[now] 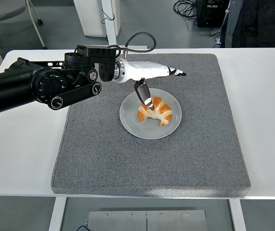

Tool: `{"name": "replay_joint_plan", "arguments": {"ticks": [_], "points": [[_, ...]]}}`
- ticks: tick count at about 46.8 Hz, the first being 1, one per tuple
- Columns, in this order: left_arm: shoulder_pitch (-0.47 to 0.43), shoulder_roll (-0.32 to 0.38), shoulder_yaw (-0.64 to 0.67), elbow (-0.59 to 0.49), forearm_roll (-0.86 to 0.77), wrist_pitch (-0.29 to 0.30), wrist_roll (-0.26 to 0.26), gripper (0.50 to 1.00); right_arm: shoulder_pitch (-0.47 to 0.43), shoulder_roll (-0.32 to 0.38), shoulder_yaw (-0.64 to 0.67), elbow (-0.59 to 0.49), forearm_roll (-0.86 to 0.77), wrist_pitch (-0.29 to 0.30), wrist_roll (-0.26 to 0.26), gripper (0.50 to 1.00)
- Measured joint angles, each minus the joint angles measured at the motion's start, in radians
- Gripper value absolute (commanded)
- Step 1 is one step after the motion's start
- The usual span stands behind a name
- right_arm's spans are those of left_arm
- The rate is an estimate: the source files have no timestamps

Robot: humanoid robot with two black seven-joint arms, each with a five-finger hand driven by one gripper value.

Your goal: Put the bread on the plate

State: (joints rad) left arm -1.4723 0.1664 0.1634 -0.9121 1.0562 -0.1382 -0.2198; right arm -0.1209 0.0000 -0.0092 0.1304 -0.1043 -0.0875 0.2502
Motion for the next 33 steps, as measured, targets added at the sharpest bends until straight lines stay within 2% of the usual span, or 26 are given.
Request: {"name": "replay_joint_plan", "arguments": {"ticks": [6,16,26,33], "points": [[-0.047,0.038,-0.03,-0.015,-0.126,-0.03,0.002,0.999,-0.001,0.0,0.0,0.0,0.0,0.0,0.0,1.0],[-0.05,0.085,-0.071,-0.004,-0.216,-0.024,0.0,0.999,0.0,0.0,0.0,0.0,0.0,0.0,0.0,1.0],[0.045,0.108,-0.223,0.033,-0.405,-0.006,-0.004,0.999,0.0,0.0,0.0,0.0,0.0,0.0,0.0,1.0],[0.117,0.1,-0.3,0.047,-0.444,-0.006,-0.019,0.999,0.0,0.0,0.0,0.0,0.0,0.0,0.0,1.0]]}}
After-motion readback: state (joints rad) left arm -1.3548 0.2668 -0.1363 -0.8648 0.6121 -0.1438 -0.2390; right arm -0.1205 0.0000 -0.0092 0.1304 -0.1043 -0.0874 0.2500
